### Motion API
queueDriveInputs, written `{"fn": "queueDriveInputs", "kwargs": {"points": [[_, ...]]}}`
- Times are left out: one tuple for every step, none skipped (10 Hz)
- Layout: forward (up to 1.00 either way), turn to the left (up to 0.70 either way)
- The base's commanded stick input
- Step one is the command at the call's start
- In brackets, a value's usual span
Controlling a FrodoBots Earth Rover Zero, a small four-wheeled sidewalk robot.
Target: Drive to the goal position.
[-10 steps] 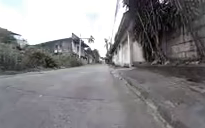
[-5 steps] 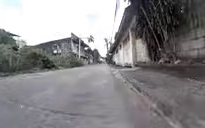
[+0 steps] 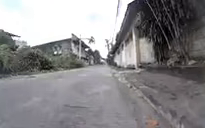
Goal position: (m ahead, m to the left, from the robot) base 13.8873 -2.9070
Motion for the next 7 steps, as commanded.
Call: {"fn": "queueDriveInputs", "kwargs": {"points": [[1.0,-0.05],[1.0,-0.1],[1.0,-0.2],[1.0,-0.34],[1.0,-0.28],[1.0,-0.14],[1.0,-0.03]]}}
